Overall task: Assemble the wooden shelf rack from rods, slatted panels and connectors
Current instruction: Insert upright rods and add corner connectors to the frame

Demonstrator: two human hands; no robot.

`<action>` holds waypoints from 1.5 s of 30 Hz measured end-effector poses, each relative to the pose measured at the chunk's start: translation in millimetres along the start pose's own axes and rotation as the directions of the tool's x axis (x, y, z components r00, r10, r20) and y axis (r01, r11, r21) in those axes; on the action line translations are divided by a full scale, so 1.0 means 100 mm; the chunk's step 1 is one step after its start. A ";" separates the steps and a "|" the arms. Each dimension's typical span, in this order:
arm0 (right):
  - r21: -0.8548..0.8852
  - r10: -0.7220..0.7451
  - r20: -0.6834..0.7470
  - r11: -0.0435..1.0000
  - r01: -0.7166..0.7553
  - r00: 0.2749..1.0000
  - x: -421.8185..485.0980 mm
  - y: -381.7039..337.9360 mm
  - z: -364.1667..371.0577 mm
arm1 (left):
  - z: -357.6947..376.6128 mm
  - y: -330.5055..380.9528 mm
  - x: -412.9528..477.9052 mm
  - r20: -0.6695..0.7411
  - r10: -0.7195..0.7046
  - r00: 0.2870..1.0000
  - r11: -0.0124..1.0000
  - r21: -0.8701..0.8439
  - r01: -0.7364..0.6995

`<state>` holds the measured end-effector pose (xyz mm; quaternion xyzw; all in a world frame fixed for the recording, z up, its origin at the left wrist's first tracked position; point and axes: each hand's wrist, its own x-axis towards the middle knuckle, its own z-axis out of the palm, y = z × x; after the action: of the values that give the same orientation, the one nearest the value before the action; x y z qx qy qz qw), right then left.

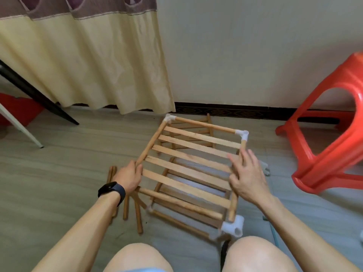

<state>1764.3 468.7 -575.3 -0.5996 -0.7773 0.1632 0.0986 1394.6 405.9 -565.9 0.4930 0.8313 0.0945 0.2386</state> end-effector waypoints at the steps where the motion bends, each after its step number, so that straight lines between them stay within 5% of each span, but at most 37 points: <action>1: 0.035 0.081 -0.064 0.996 -0.079 0.995 0.05 -0.01 0.00 | 0.02 -0.04 -0.07 -0.007 -0.004 1.000 0.998 -0.055 0.004; 4: 0.255 0.317 0.022 0.916 -0.312 0.948 0.15 -0.01 -0.02 | 0.08 -0.09 -0.36 0.001 -0.057 0.998 0.923 -0.381 0.053; 7: 0.506 0.375 0.190 0.755 -0.418 0.907 0.03 -0.04 -0.02 | 0.20 -0.16 -0.66 -0.018 -0.103 0.995 0.806 -0.587 0.073; 11: 0.660 0.358 0.164 0.653 -0.372 0.919 -0.37 0.03 0.10 | 0.37 -0.14 -0.89 -0.059 -0.129 0.990 0.801 -0.594 0.068; 20: 0.650 0.250 0.103 0.716 -0.255 0.963 -0.59 0.21 0.05 | 0.33 -0.14 -0.91 -0.019 -0.151 0.988 0.846 -0.520 0.119; 26: 0.771 0.244 0.170 0.571 -0.283 0.955 -0.57 0.19 0.08 | 0.40 -0.13 -0.88 0.000 -0.172 0.985 0.801 -0.583 0.139; 29: 0.792 0.241 0.173 0.543 -0.280 0.955 -0.58 0.18 0.09 | 0.43 -0.07 -0.88 -0.125 -0.168 0.978 0.906 -0.410 0.103; 32: 0.810 0.242 0.160 0.522 -0.268 0.957 -0.62 0.16 0.10 | 0.31 0.14 -0.88 -0.281 0.123 0.952 0.990 -0.033 -0.138; 36: 0.821 0.269 0.125 0.513 -0.251 0.955 -0.65 0.16 0.13 | 0.02 0.79 -0.72 0.023 0.502 0.865 0.850 0.174 -0.498; 41: 0.787 0.310 0.108 0.554 -0.272 0.945 -0.73 0.18 0.19 | 0.02 1.68 -0.63 0.274 0.660 0.699 0.563 0.435 -0.703; 43: 0.784 0.314 0.100 0.560 -0.269 0.944 -0.76 0.18 0.21 | 0.20 1.97 -0.61 0.306 0.649 0.696 0.553 0.438 -0.709; 45: 0.775 0.313 0.086 0.575 -0.261 0.946 -0.80 0.15 0.24 | 0.43 2.19 -0.56 0.330 0.572 0.751 0.651 0.375 -0.660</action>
<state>1790.9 392.0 -599.5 -0.6199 -0.5190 0.4781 0.3432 1607.6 462.1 -500.4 0.7951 0.5847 -0.0792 0.1403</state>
